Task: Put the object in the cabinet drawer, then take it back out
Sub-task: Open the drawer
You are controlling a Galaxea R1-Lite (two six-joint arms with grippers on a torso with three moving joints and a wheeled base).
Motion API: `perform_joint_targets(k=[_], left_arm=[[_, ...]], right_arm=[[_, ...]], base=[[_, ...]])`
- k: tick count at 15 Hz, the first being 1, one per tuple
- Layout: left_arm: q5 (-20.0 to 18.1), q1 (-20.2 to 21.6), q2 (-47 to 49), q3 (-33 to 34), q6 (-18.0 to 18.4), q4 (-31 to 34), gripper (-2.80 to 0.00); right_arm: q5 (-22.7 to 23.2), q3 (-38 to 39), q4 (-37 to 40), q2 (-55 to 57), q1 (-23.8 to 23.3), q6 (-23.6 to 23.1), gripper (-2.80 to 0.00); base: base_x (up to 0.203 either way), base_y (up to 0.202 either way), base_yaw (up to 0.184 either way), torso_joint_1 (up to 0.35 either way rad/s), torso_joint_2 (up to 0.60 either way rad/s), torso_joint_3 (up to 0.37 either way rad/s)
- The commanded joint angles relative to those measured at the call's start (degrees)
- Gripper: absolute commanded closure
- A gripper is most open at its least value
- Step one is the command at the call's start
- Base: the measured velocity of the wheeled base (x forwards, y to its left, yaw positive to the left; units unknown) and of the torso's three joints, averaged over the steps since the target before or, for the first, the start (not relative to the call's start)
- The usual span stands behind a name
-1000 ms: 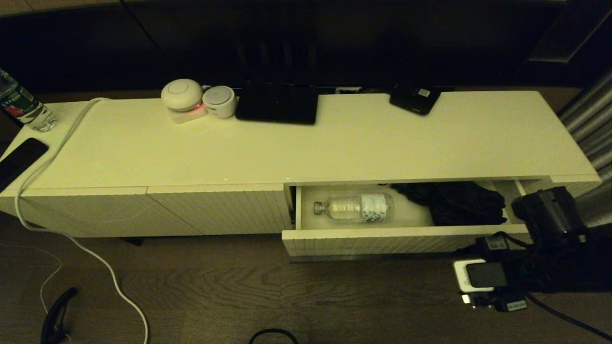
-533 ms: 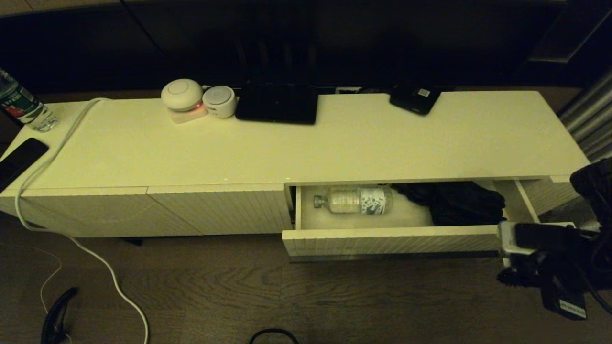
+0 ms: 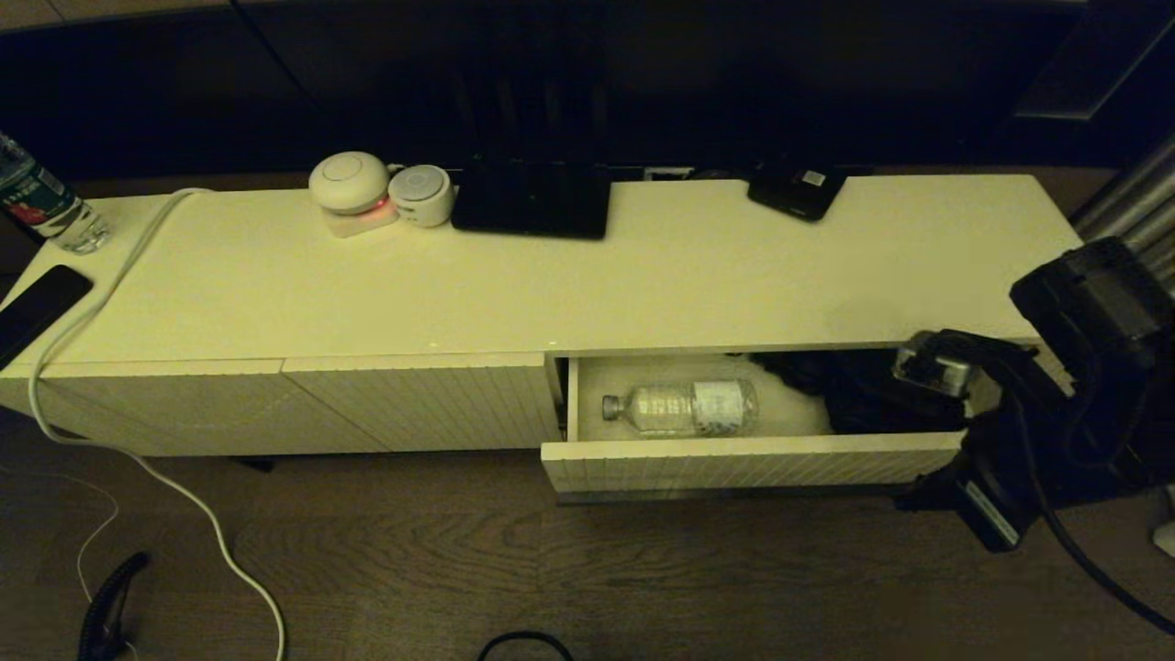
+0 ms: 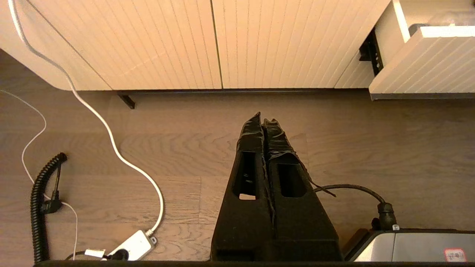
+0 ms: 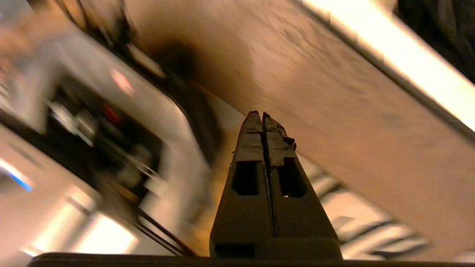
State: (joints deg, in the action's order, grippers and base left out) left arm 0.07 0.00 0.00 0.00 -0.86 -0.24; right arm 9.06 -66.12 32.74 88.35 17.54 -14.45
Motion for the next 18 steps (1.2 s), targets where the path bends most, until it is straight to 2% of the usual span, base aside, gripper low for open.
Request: perform_joint_targets(k=[1,3,5,9,18], left_arm=[[0.0,0.0,0.0,0.1,0.0,0.0,0.0],[0.0,0.0,-0.1,0.1,0.0,0.0,0.0],[0.0,0.0,-0.1,0.0,0.0,0.0,0.0],[0.0,0.0,0.0,0.1,0.0,0.0,0.0],[0.0,0.0,-0.1,0.0,0.0,0.0,0.0]], right_arm=[[-1.3,-6.1,0.1,6.0,3.3,12.9,0.0],[-5.6,-11.5,0.2,10.4,4.6,18.7,0.0],[-11.6,-14.6,0.3,13.9,5.5,21.3,0.0],[-17.4,-18.4,1.8,17.6,5.7,21.7,0.0],[-23.3,-20.5,2.1,20.9,5.1,21.9,0.0]], base=[[0.0,0.0,0.0,0.0,0.0,0.0],[0.0,0.0,0.0,0.0,0.0,0.0],[0.0,0.0,0.0,0.0,0.0,0.0],[0.0,0.0,0.0,0.0,0.0,0.0],[0.0,0.0,0.0,0.0,0.0,0.0]])
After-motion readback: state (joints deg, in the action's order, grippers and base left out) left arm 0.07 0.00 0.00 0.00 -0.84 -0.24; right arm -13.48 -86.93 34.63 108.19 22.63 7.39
